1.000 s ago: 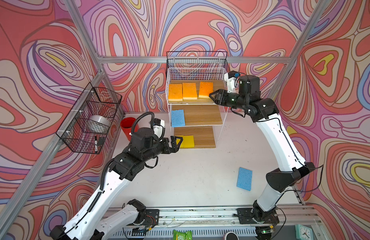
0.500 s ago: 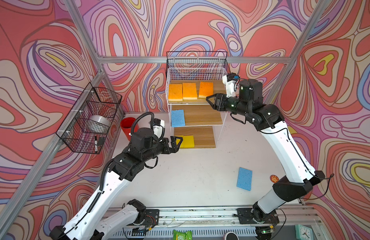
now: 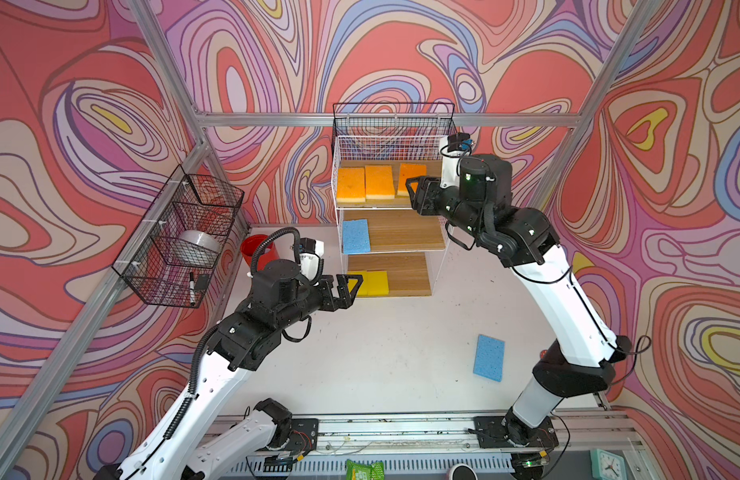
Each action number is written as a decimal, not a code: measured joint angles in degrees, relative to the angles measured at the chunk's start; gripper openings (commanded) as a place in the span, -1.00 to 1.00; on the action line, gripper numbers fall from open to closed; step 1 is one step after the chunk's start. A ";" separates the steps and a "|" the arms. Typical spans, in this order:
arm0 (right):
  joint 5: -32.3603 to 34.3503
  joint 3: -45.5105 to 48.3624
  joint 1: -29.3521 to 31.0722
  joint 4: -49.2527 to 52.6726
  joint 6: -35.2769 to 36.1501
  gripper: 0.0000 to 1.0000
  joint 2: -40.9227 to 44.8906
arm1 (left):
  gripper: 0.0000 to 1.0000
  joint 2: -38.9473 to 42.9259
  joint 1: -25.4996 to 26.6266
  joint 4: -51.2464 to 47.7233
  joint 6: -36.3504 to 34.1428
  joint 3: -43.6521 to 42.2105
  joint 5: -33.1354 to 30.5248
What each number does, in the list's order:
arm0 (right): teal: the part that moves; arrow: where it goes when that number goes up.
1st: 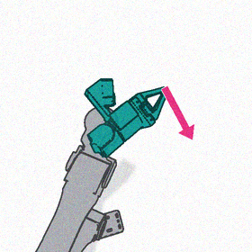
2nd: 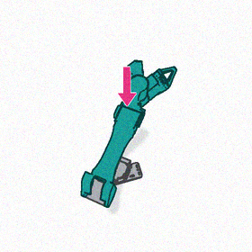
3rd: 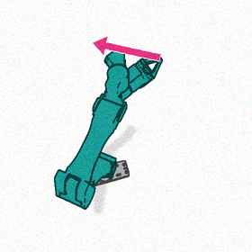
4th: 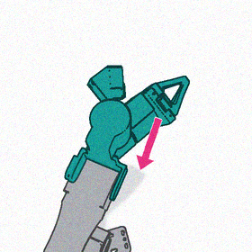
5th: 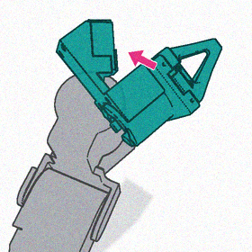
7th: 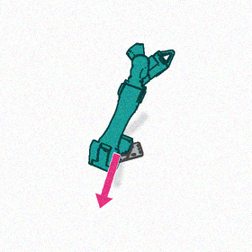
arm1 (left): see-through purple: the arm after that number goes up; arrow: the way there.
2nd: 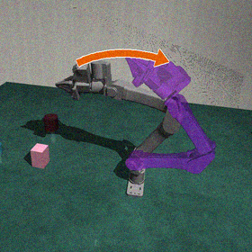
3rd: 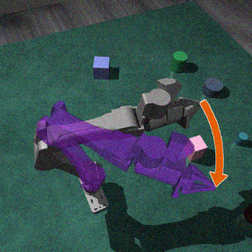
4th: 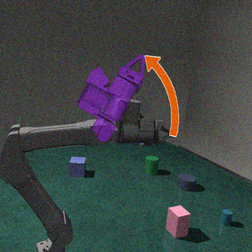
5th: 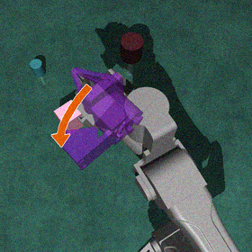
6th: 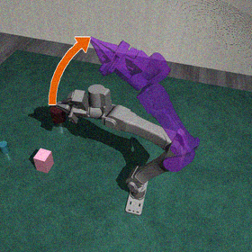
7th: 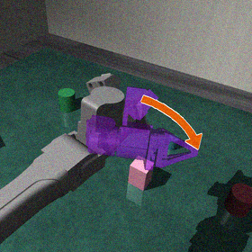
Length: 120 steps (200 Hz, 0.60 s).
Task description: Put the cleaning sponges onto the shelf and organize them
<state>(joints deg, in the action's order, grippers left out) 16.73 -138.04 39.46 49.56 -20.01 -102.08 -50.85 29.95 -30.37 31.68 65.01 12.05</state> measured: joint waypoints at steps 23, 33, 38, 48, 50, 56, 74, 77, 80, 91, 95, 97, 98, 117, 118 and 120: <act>1.97 -4.79 -0.11 1.77 -0.09 0.24 -4.92 | 0.89 0.96 0.00 -0.04 0.02 -1.03 0.35; 2.14 -6.43 -0.48 2.60 -0.46 0.24 -6.56 | 0.89 1.07 -0.02 0.00 0.00 -1.33 0.48; 2.16 -6.86 -0.63 2.86 -0.66 0.23 -7.08 | 0.89 1.11 -0.02 -0.02 0.00 -1.49 0.57; 2.32 -7.26 -1.14 3.56 -0.85 0.23 -7.72 | 0.89 1.14 0.00 -0.04 0.00 -1.73 0.61; 2.34 -7.28 -1.20 3.67 -0.87 0.23 -7.76 | 0.89 1.14 0.00 -0.04 0.02 -1.77 0.63; 2.27 -7.30 -1.75 4.09 -1.36 0.23 -7.87 | 0.88 1.16 0.00 -0.04 0.02 -1.84 0.66; 1.66 -7.52 -3.41 4.50 -2.64 0.23 -7.87 | 0.88 1.29 -0.02 0.00 0.02 -2.23 1.03; 1.53 -7.54 -3.78 4.52 -2.86 0.23 -7.87 | 0.89 1.31 -0.02 0.00 0.02 -2.32 1.07; 1.42 -7.58 -4.11 4.52 -3.15 0.23 -7.87 | 0.88 1.33 0.00 0.00 0.02 -2.40 1.09; 0.76 -7.58 -5.29 4.52 -3.93 0.23 -7.87 | 0.89 1.33 -0.02 0.00 0.04 -2.67 1.22; 0.44 -7.58 -5.68 4.52 -4.26 0.23 -7.87 | 0.89 1.33 -0.02 0.00 0.04 -2.73 1.27; 0.31 -7.56 -5.86 4.52 -4.39 0.23 -7.87 | 0.89 1.33 -0.02 0.00 0.04 -2.78 1.31; 0.26 -7.56 -5.95 4.52 -4.44 0.23 -7.87 | 0.89 1.33 -0.02 0.00 0.04 -2.80 1.31; -1.55 -6.91 -7.45 4.22 -5.81 0.23 -7.85 | 0.88 1.36 -0.02 0.02 0.07 -3.06 1.49; -1.68 -6.80 -7.58 4.13 -5.88 0.23 -7.85 | 0.88 1.36 -0.02 0.02 0.09 -3.08 1.49; -1.86 -6.69 -7.67 4.04 -6.01 0.23 -7.85 | 0.88 1.36 -0.02 0.02 0.09 -3.10 1.49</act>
<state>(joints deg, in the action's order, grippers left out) 14.87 -144.73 31.79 53.60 -26.02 -109.93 -49.50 29.93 -30.35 31.77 61.91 13.54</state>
